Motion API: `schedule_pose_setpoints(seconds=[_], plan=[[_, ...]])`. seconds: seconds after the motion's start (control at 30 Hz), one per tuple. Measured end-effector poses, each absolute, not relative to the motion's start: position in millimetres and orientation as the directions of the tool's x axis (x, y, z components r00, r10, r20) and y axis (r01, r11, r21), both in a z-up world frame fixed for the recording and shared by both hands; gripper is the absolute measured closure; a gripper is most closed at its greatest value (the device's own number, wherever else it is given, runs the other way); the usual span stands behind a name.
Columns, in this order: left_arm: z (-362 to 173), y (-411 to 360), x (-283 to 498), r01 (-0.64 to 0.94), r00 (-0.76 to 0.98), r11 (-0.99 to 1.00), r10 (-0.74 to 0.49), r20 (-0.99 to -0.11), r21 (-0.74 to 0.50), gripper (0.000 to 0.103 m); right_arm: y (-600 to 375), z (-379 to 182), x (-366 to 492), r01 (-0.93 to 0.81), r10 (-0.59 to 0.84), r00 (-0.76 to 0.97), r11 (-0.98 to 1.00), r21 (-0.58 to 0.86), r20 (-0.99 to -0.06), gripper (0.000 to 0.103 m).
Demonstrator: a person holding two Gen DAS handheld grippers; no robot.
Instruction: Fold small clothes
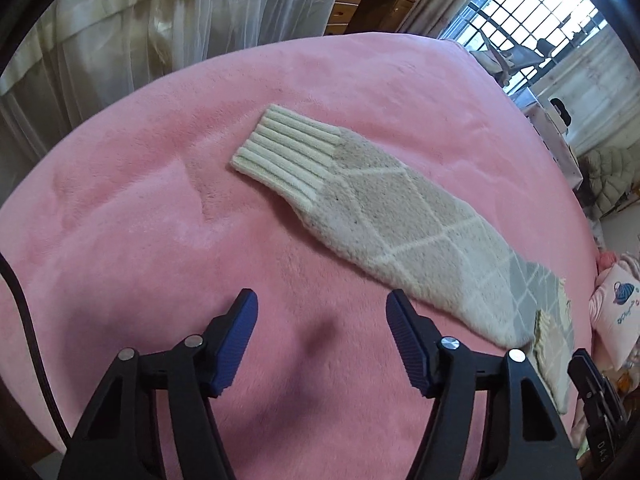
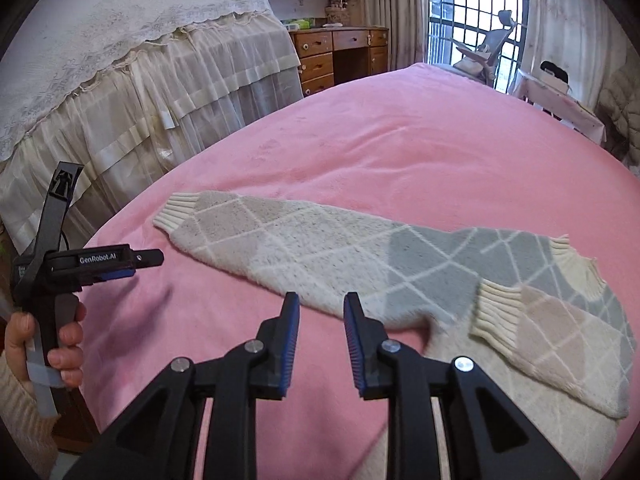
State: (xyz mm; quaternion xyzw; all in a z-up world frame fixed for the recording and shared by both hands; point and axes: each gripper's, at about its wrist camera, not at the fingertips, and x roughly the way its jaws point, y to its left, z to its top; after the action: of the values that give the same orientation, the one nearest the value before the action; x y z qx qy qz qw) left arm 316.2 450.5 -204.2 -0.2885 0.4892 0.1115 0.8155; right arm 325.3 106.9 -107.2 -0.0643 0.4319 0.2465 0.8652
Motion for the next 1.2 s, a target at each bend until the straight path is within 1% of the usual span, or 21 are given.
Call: schedule_pose_setpoints(seconds=[0.2, 0.4, 0.47, 0.5, 0.57, 0.7, 0.8, 0.87, 1.03, 1.2], plan=[[-226, 457, 346, -0.505, 0.503, 0.763, -0.119, -0.856, -0.403, 0.041, 131, -126, 344, -0.487, 0.380, 0.472, 0.865, 0.124, -0.795, 0.080], [-234, 455, 371, -0.513, 0.536, 0.736, -0.126, -0.835, -0.441, 0.042, 133, -136, 356, -0.483, 0.377, 0.462, 0.866, 0.128, -0.803, 0.080], [-234, 451, 379, -0.500, 0.539, 0.745, -0.132, -0.832, -0.442, 0.062, 132, -140, 359, -0.478, 0.364, 0.462, 0.870, 0.118, -0.809, 0.080], [-234, 449, 381, -0.491, 0.538, 0.755, -0.131, -0.833, -0.435, 0.067, 133, -142, 361, -0.477, 0.359, 0.461, 0.871, 0.115, -0.812, 0.080], [-233, 441, 387, -0.461, 0.536, 0.785, -0.124, -0.835, -0.413, 0.093, 134, -146, 368, -0.470, 0.350, 0.456, 0.876, 0.113, -0.818, 0.080], [-213, 430, 380, -0.414, 0.569, 0.840, -0.061, -0.820, -0.350, 0.095, 137, -149, 376, -0.462, 0.350, 0.454, 0.879, 0.119, -0.819, 0.080], [-184, 413, 374, -0.355, 0.621, 0.882, -0.024, -0.784, -0.308, 0.096, 133, -147, 378, -0.461, 0.351, 0.459, 0.879, 0.120, -0.816, 0.080], [-163, 397, 373, -0.308, 0.654, 0.903, -0.028, -0.756, -0.301, 0.096, 127, -145, 378, -0.457, 0.348, 0.464, 0.882, 0.116, -0.815, 0.080], [-105, 334, 376, -0.138, 0.725, 0.944, -0.110, -0.680, -0.299, 0.095, 87, -136, 376, -0.421, 0.334, 0.486, 0.899, 0.118, -0.808, 0.080], [-78, 250, 393, 0.006, 0.711, 0.939, -0.246, -0.658, -0.344, 0.095, 15, -127, 373, -0.346, 0.295, 0.521, 0.931, 0.117, -0.801, 0.080]])
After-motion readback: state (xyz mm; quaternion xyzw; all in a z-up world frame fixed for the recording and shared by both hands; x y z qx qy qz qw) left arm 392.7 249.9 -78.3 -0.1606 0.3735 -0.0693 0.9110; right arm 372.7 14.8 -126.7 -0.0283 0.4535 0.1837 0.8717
